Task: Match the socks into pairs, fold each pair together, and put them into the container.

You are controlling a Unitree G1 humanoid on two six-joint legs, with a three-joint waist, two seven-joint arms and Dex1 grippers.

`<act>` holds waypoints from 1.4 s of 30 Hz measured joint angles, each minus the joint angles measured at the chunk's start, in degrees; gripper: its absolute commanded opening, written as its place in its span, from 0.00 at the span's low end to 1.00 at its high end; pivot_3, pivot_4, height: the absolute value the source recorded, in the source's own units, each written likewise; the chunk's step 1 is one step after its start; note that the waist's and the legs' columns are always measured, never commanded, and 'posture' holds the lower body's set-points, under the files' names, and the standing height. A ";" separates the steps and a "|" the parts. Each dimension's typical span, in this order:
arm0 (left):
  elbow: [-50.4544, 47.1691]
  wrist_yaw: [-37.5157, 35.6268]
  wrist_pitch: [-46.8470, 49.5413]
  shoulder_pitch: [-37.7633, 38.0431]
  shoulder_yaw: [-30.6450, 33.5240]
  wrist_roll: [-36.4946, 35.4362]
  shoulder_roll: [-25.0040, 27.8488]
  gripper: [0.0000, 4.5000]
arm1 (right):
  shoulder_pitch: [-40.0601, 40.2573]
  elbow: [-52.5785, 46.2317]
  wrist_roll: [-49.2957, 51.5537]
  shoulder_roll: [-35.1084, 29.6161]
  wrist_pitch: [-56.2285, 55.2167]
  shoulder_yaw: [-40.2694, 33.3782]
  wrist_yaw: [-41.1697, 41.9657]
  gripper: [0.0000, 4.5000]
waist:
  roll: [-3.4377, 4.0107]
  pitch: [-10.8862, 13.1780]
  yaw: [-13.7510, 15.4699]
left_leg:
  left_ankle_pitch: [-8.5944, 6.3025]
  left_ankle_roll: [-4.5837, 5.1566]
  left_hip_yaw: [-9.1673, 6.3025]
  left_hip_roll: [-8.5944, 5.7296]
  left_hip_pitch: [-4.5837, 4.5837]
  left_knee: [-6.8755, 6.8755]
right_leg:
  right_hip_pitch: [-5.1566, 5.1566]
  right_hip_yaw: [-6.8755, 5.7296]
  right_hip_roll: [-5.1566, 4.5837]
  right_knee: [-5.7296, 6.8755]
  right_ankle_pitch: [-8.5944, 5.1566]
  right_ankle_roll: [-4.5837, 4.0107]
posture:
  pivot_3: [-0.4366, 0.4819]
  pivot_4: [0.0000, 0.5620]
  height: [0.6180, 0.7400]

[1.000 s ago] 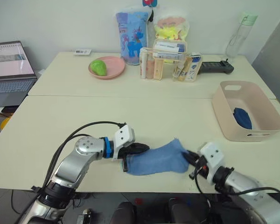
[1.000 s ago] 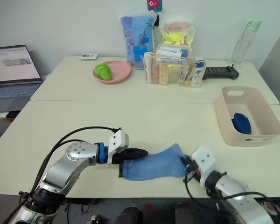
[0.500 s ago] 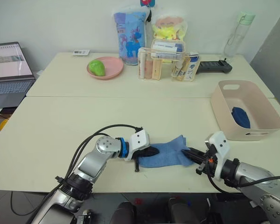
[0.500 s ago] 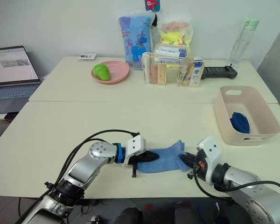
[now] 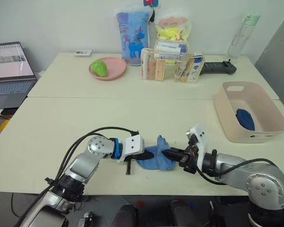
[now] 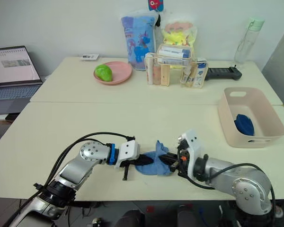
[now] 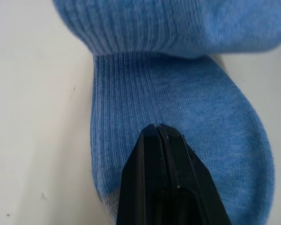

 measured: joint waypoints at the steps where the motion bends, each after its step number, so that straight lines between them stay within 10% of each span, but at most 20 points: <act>1: 1.13 0.11 -0.91 -0.55 -0.02 0.09 -0.38 0.00 | -0.61 1.45 -0.37 1.39 0.64 0.54 -1.63 0.00 | 0.01 -0.02 -0.01 | 0.00 0.00 0.00 -0.01 0.01 0.00 | 0.00 0.00 0.00 0.02 0.00 0.00 | 0.48 0.27 0.69; 5: 2.74 0.44 -2.00 -1.47 0.00 0.26 -1.39 0.00 | -1.14 4.58 -2.28 3.25 1.17 3.78 -3.87 0.00 | 0.04 -0.05 -0.04 | 0.00 0.00 0.01 -0.01 0.01 0.00 | -0.01 0.02 0.00 0.03 0.00 0.00 | 0.48 0.27 0.69; 15: 2.06 -0.60 3.86 -0.94 4.92 -3.27 1.17 0.00 | -2.67 4.27 1.77 4.23 1.71 -0.97 -4.99 0.69 | 0.08 0.01 -0.20 | 0.00 0.00 -0.04 0.02 -0.02 0.00 | -0.07 -0.02 0.03 0.07 0.00 0.00 | 0.48 0.27 0.69; 22: -3.31 -1.91 17.88 -2.87 14.78 -13.07 5.80 0.00 | -2.80 1.50 5.47 -1.90 -2.85 -4.70 -3.35 0.56 | 0.11 0.08 -0.24 | 0.00 0.00 -0.11 -0.01 -0.13 -0.02 | -0.09 -0.10 0.02 -0.01 0.00 0.00 | 0.48 0.27 0.69; 29: -15.29 -5.06 21.33 -3.12 12.16 -16.61 6.22 0.00 | -3.20 2.14 -11.84 -8.43 -15.12 11.84 2.79 0.03 | 0.11 0.10 -0.42 | 0.00 -0.01 -0.08 0.02 -0.11 -0.04 | -0.09 -0.06 0.03 -0.04 0.00 0.01 | 0.48 0.27 0.69; 42: -5.79 -3.06 -0.76 2.05 1.99 -0.85 5.20 0.00 | -5.45 16.52 -32.93 -4.38 -28.40 24.74 5.70 0.00 | 0.11 0.12 -0.14 | 0.01 -0.01 -0.07 0.01 -0.10 -0.02 | -0.10 -0.05 0.01 -0.03 0.00 0.00 | 0.48 0.27 0.69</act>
